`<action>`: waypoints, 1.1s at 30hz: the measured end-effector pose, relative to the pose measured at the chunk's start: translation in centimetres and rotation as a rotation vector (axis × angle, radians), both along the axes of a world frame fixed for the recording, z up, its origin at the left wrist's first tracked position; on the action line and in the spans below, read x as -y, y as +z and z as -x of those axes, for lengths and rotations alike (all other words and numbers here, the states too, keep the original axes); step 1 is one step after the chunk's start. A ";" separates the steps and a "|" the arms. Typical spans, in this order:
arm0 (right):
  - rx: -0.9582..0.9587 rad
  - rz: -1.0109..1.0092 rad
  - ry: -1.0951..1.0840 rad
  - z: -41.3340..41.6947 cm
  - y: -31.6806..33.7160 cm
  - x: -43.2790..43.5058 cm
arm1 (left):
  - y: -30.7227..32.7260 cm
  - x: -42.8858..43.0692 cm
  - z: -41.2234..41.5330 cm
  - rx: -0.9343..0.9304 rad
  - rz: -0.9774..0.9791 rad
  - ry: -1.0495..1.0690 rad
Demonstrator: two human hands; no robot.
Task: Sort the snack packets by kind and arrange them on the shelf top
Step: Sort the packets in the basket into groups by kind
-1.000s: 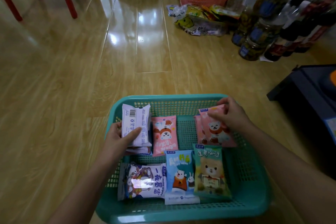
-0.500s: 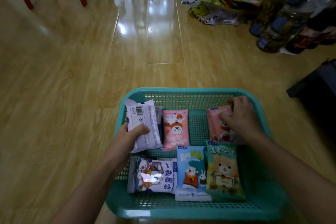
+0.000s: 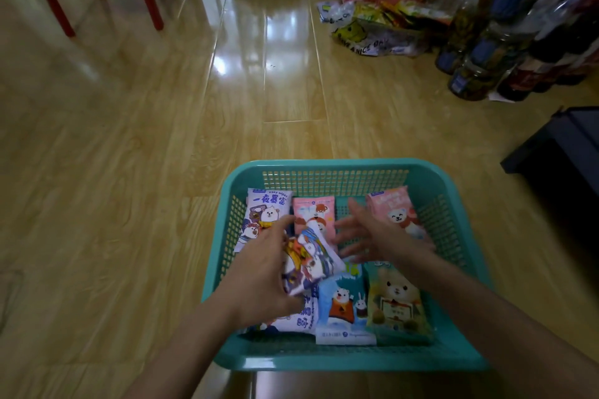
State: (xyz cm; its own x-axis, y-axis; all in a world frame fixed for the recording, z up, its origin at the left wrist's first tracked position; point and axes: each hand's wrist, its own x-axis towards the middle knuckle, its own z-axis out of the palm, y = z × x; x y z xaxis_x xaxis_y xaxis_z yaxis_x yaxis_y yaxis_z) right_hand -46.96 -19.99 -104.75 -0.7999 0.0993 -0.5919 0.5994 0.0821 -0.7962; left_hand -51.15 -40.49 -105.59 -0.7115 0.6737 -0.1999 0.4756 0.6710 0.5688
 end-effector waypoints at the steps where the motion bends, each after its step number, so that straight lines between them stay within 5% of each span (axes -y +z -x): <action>1: 0.047 0.011 0.081 -0.4 0.0 0.8 | -0.2 -0.2 -0.2 -0.109 0.029 -0.060; 5: -0.010 0.055 0.240 -1.9 -0.4 3.0 | -0.5 -0.5 -1.3 -0.146 0.011 -0.179; 9: -0.080 -0.015 0.280 -2.8 -0.5 3.5 | 0.0 0.2 -1.5 0.358 -0.172 -0.038; 16: -0.041 0.225 0.110 -4.4 -1.6 4.5 | -0.4 2.9 0.0 0.394 -0.184 0.110; 22: 0.010 0.580 -0.217 -4.1 -1.8 5.6 | 0.6 3.6 0.8 0.787 -0.481 0.561; 25: 0.041 0.448 -0.175 -4.0 -1.7 5.0 | 0.7 3.7 0.6 0.829 -0.528 0.542; 29: -0.009 0.048 0.166 -3.7 -1.0 4.2 | 1.3 3.3 1.2 0.794 -0.583 0.486; 33: -0.184 -0.029 0.165 -3.0 0.0 4.6 | 2.5 2.0 2.1 0.798 -0.414 0.249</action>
State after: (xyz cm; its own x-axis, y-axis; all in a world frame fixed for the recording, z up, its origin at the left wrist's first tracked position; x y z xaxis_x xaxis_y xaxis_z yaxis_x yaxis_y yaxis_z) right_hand -43.93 -24.58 -104.77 -0.9006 -0.0272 -0.4339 0.4213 0.1913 -0.8865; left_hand -53.30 -42.47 -103.08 -0.6005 0.6467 -0.4703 -0.2898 0.3721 0.8818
